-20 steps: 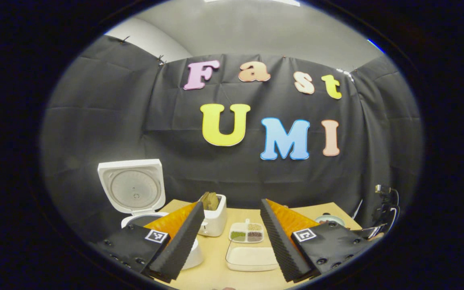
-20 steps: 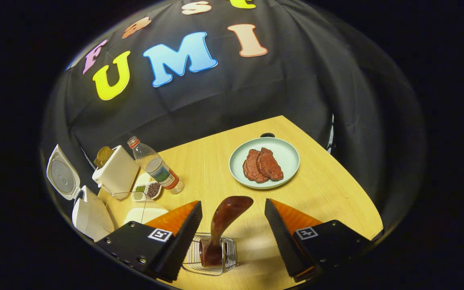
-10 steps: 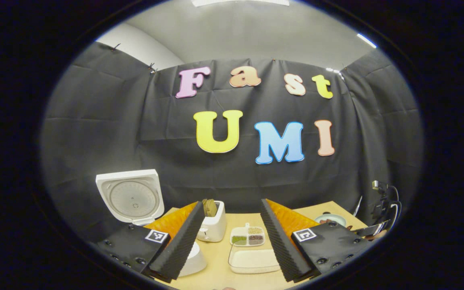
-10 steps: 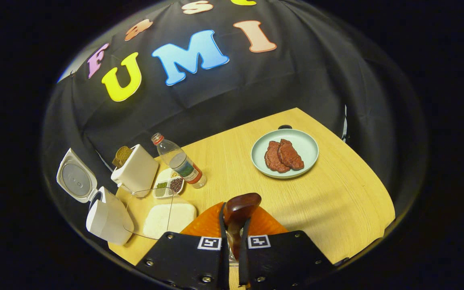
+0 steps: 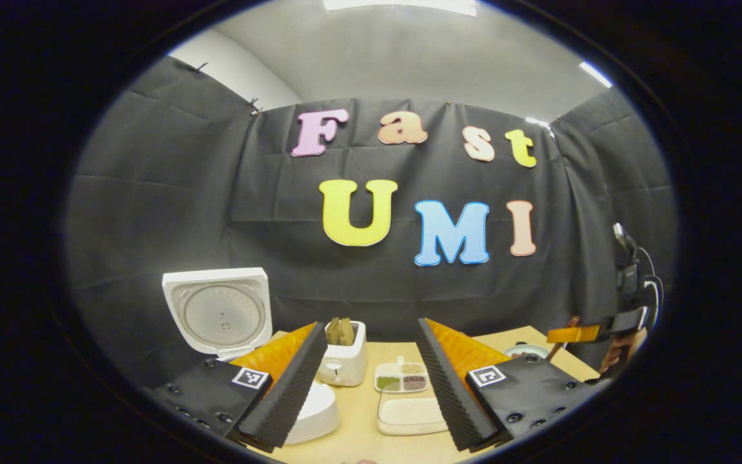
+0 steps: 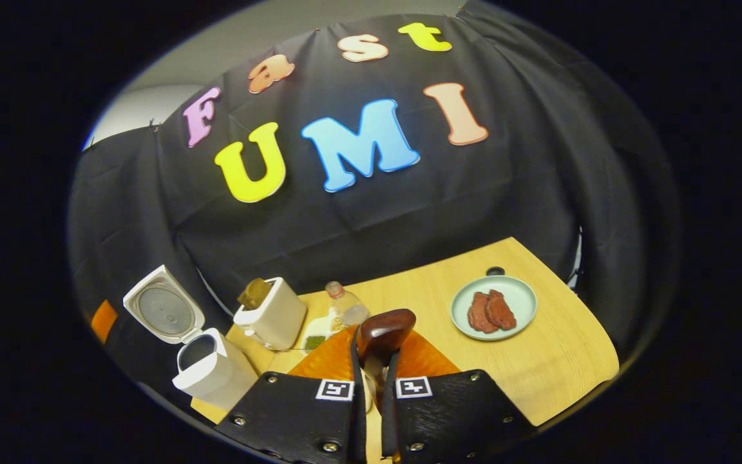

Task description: Close the left gripper, press the button to open the rice cooker; take a wooden spoon from the chopstick holder with the right hand, scoop a spoonful of rice and pour it into the rice cooker, then put the wooden spoon back into the chopstick holder.

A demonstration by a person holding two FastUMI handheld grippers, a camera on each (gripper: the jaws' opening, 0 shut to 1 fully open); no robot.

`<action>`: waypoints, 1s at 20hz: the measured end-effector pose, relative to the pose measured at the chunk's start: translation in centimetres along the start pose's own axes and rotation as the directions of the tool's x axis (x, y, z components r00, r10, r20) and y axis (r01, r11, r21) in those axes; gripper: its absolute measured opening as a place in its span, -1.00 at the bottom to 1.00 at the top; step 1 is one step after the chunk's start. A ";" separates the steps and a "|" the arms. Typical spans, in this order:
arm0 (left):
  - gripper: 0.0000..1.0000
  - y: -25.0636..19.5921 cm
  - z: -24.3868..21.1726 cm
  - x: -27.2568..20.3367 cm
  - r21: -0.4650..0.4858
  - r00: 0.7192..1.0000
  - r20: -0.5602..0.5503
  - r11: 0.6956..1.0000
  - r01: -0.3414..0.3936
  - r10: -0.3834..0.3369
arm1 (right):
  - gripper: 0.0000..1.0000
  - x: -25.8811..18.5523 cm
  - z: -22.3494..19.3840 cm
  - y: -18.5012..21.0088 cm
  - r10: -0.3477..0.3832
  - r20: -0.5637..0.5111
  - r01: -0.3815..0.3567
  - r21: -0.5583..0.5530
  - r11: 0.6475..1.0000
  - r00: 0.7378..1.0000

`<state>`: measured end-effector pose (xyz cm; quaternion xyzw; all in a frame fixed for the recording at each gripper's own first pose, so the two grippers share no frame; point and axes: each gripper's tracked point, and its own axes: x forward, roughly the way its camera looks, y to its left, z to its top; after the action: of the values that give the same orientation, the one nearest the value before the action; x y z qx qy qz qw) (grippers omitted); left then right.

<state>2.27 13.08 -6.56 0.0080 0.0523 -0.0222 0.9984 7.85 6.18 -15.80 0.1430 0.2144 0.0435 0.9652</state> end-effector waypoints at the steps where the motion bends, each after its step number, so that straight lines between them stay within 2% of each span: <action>1: 1.00 0.5 -0.2 -0.2 -0.002 1.000 -0.003 1.000 -0.002 0.002 | -0.81 0.8 0.2 1.5 0.025 0.005 -0.025 -0.018 1.000 1.000; 3: 0.94 2.0 -0.6 -0.8 -0.010 1.000 -0.008 1.000 -0.011 0.011 | -0.82 2.5 0.0 4.2 0.072 0.002 -0.072 -0.041 0.997 0.997; 6: 1.00 3.8 -1.1 -1.8 -0.018 1.000 -0.020 1.000 -0.023 0.022 | -0.82 4.9 -2.1 7.4 0.117 -0.033 -0.119 -0.079 0.990 0.993; 10: 1.00 6.9 -1.7 -2.7 -0.013 0.997 -0.033 0.997 -0.073 0.073 | -0.82 8.3 -6.4 9.3 0.107 -0.097 -0.121 -0.151 0.981 0.990; 11: 0.94 7.9 -2.0 -2.9 -0.009 0.995 -0.041 0.995 -0.096 0.096 | -0.82 9.3 -7.4 9.6 0.103 -0.113 -0.121 -0.167 0.979 0.988; 12: 1.00 8.3 -2.2 -3.0 -0.015 0.994 -0.043 0.995 -0.098 0.097 | -0.81 10.2 -8.5 9.6 0.089 -0.125 -0.113 -0.200 0.973 0.988; 15: 1.00 9.3 -2.6 -3.2 -0.030 0.992 -0.049 0.993 -0.114 0.113 | -0.80 12.7 -10.7 8.5 0.029 -0.133 -0.069 -0.308 0.949 0.991; 17: 1.00 10.0 -3.0 -3.2 -0.023 0.990 -0.060 0.991 -0.128 0.127 | -0.81 13.7 -12.4 7.8 0.007 -0.149 -0.055 -0.322 0.945 0.989; 18: 0.94 10.3 -3.2 -3.1 -0.017 0.989 -0.064 0.990 -0.138 0.137 | -0.82 14.2 -13.4 7.9 0.014 -0.172 -0.069 -0.318 0.946 0.985; 20: 1.00 10.4 -3.7 -2.9 -0.015 0.988 -0.073 0.990 -0.138 0.136 | -0.81 14.7 -14.0 8.7 0.046 -0.180 -0.098 -0.289 0.952 0.983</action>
<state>-0.53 23.66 -9.78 0.0025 0.0876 0.0473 0.9950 15.02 20.22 -31.29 0.0000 0.2821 0.1226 0.9515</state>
